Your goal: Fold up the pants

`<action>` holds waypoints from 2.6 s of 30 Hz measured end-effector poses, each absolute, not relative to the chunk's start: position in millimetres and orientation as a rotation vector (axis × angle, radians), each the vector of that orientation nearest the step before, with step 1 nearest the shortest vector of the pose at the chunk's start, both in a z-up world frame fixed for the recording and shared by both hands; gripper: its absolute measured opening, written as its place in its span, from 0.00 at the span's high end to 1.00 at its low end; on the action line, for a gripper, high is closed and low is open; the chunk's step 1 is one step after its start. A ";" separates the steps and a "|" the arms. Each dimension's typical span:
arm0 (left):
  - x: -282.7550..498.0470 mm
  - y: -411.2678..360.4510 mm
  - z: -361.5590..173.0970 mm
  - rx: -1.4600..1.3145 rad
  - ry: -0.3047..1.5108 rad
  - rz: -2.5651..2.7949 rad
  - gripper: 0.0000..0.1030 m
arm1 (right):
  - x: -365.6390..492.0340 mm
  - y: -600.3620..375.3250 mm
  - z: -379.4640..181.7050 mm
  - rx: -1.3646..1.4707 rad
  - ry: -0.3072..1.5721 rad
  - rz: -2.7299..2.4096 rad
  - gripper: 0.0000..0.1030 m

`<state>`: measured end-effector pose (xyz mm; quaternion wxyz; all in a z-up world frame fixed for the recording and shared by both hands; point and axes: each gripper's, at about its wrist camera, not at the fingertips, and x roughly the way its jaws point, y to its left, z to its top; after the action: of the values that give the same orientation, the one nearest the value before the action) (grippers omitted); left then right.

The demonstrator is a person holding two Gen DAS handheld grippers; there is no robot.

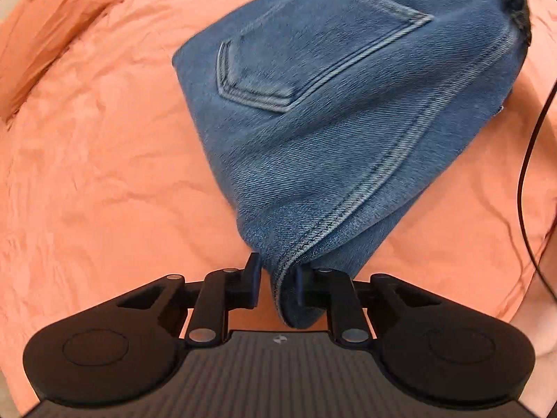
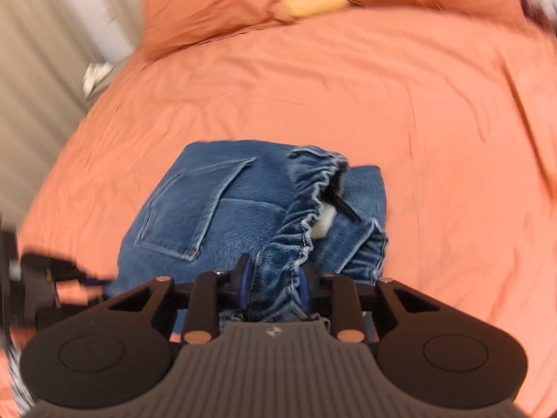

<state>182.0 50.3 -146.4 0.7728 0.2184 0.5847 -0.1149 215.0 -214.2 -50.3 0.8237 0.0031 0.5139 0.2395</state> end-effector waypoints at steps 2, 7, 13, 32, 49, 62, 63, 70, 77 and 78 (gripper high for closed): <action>186.9 55.4 -150.5 0.446 1.307 -0.261 0.83 | 211.2 -213.0 -65.7 -0.049 1.127 0.501 0.81; 190.7 49.3 -172.3 0.516 1.375 -0.285 0.84 | 202.9 -216.0 -117.6 -0.066 1.201 0.454 0.82; 204.2 48.4 -155.9 0.509 1.443 -0.288 0.73 | 209.8 -231.8 -129.8 0.062 1.219 0.432 0.77; 253.7 27.8 -94.3 0.514 1.216 -0.235 0.59 | 254.5 -275.3 -130.0 0.438 1.177 0.340 0.34; 272.2 39.1 -106.4 0.390 1.136 -0.221 0.60 | 289.0 -256.2 -64.9 0.320 1.007 0.494 0.90; 281.8 44.5 -147.9 0.241 1.170 -0.231 0.63 | 300.9 -270.0 -146.9 0.299 1.128 0.340 0.85; 280.6 44.8 -146.2 0.239 1.167 -0.227 0.63 | 298.2 -267.9 -143.8 0.277 1.121 0.332 0.82; 236.5 53.0 -110.8 0.210 1.046 -0.253 0.63 | 235.4 -260.7 -86.8 0.086 0.897 0.344 0.72; 208.1 46.8 -122.7 0.196 1.046 -0.285 0.64 | 164.4 -236.0 -87.0 -0.015 0.824 0.393 0.73; 207.8 47.3 -129.2 0.185 1.061 -0.275 0.66 | 159.6 -233.3 -94.2 -0.029 0.829 0.391 0.73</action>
<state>207.8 47.3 -129.2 0.8495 0.0880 0.5036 -0.1304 159.6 -233.3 -94.2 0.8967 -0.0138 0.4001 0.1888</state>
